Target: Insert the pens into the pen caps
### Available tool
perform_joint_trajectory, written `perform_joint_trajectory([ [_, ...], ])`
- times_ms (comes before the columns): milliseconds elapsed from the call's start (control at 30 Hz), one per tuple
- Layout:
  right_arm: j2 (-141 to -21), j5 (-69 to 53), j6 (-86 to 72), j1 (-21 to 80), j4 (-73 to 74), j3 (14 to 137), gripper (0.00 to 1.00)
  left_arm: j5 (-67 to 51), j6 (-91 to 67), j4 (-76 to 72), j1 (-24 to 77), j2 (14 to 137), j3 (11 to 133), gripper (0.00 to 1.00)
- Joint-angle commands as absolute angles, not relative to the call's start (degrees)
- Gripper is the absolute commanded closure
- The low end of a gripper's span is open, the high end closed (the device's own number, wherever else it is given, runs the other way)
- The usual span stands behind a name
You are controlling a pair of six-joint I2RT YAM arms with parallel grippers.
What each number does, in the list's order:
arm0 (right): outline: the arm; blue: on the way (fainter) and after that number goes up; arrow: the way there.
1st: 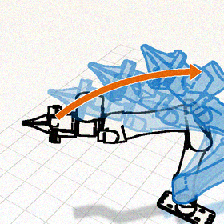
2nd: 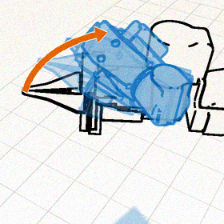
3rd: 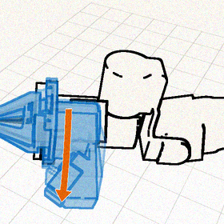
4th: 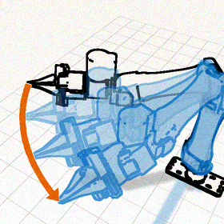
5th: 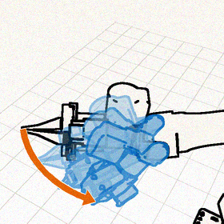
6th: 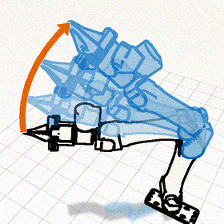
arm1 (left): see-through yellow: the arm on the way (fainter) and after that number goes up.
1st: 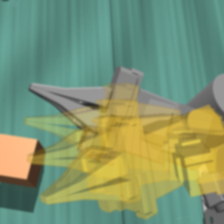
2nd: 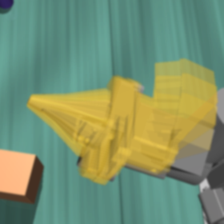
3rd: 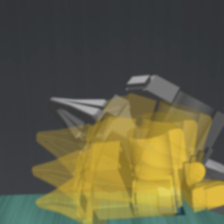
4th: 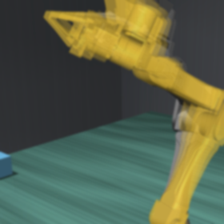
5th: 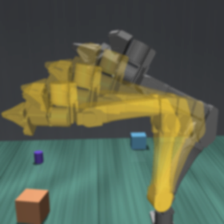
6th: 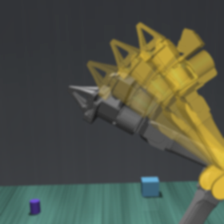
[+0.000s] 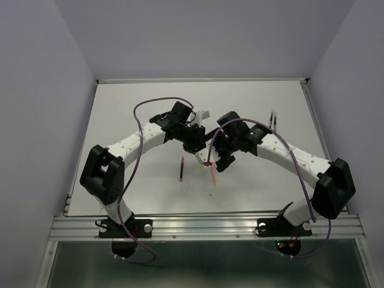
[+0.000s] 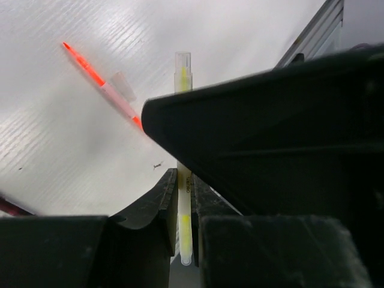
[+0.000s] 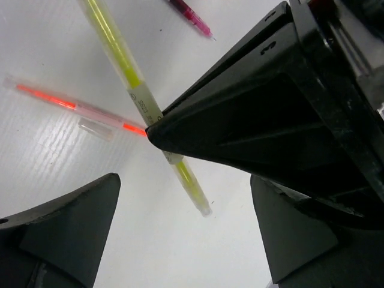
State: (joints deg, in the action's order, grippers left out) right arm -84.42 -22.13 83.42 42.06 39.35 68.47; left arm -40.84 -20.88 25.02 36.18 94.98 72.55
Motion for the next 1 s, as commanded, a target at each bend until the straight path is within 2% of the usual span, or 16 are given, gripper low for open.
perform_joint_trajectory([
  [0, -84.64, -21.63, 82.00, 42.71, 32.70, 68.29, 0.00, -40.87, -17.23, 24.34, 37.09, 94.30, 72.86, 1.00],
  [300, -81.13, -16.44, 80.51, 40.17, 31.82, 68.29, 0.00, -34.64, -16.87, 25.14, 37.00, 94.93, 74.00, 1.00],
  [467, -77.88, -17.47, 72.88, 30.96, 27.26, 67.77, 0.00, -29.18, -19.86, 20.24, 35.69, 92.55, 75.41, 1.00],
  [567, -72.26, -20.92, 65.85, 23.13, 16.73, 61.37, 0.00, -19.89, -22.76, 20.47, 34.98, 92.37, 78.91, 1.00],
  [633, -68.04, -19.09, 56.99, 19.71, 2.69, 56.98, 0.00, -14.70, -25.30, 19.78, 34.98, 92.90, 82.33, 1.00],
  [700, -66.28, -12.33, 42.94, 17.85, -11.08, 51.95, 0.00, -8.02, -27.32, 18.29, 34.98, 94.82, 84.98, 1.00],
  [767, -66.62, -2.27, 30.31, 15.66, -16.33, 51.68, 0.00, -4.86, -30.04, 17.06, 34.98, 97.46, 90.42, 1.00],
  [800, -67.32, 2.33, 17.44, 13.47, -17.83, 53.07, 0.00, -4.75, -30.93, 16.88, 35.07, 100.78, 92.44, 1.00],
  [833, -69.76, 14.55, 6.27, 12.75, -17.84, 54.04, 0.00, -4.83, -32.16, 16.18, 35.24, 102.46, 96.20, 1.00],
  [900, -73.37, 30.34, -4.60, 12.22, -15.23, 56.67, 0.00, -4.75, -33.13, 16.08, 35.77, 106.15, 100.09, 1.00],
  [967, -77.67, 39.95, -12.27, 11.60, -1.28, 64.31, 0.00, -3.96, -33.92, 17.04, 36.56, 112.13, 106.83, 1.00],
])
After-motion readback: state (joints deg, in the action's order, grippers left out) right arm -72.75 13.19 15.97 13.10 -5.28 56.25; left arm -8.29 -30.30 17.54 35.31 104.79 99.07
